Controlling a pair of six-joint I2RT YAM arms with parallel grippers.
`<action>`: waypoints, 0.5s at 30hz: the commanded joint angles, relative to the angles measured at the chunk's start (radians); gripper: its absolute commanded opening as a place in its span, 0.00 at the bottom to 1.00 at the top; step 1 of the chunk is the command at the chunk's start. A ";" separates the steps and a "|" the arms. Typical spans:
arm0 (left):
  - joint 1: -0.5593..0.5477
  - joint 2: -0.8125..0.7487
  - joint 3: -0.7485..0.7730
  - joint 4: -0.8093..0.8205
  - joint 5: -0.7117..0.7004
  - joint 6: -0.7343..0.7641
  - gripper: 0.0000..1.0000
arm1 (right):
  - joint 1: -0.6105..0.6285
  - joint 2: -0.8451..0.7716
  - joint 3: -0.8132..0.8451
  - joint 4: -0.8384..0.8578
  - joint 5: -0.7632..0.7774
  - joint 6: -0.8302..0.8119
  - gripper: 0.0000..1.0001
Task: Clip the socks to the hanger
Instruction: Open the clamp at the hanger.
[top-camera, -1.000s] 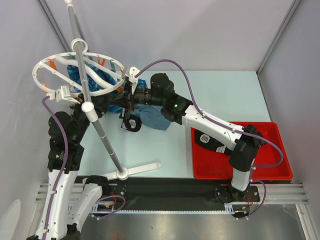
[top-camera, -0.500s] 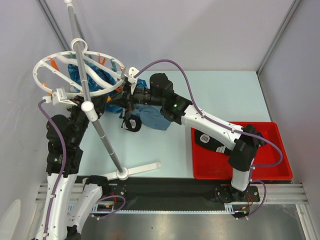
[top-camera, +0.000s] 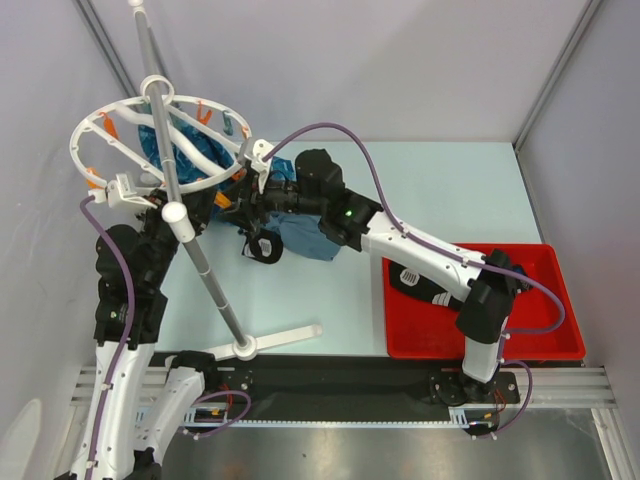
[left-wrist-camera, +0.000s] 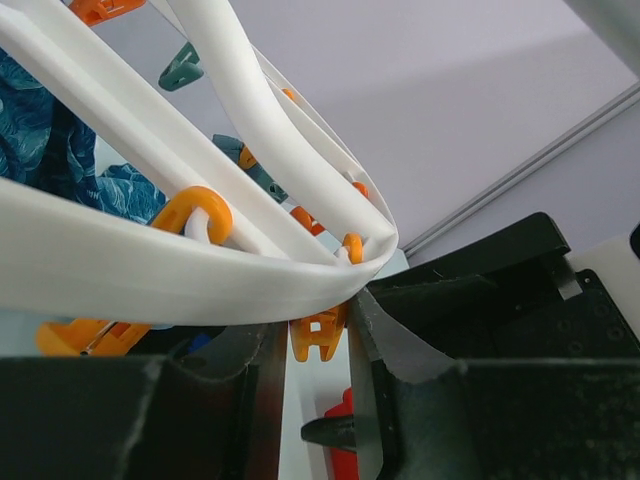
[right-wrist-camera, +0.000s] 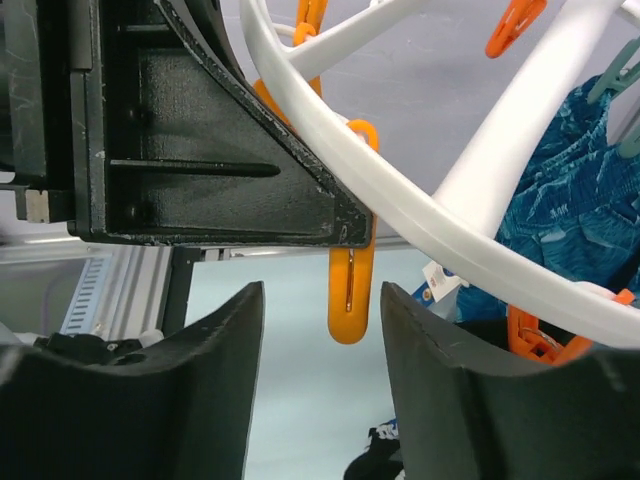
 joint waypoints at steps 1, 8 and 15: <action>-0.003 0.002 0.025 0.003 -0.018 -0.020 0.00 | 0.012 -0.027 0.022 -0.008 0.031 -0.021 0.58; -0.003 0.005 0.022 -0.010 -0.030 -0.024 0.00 | 0.004 -0.130 -0.033 -0.028 0.114 -0.026 0.76; -0.003 0.007 0.015 -0.020 -0.035 -0.040 0.00 | -0.114 -0.283 -0.173 0.013 0.253 0.147 0.76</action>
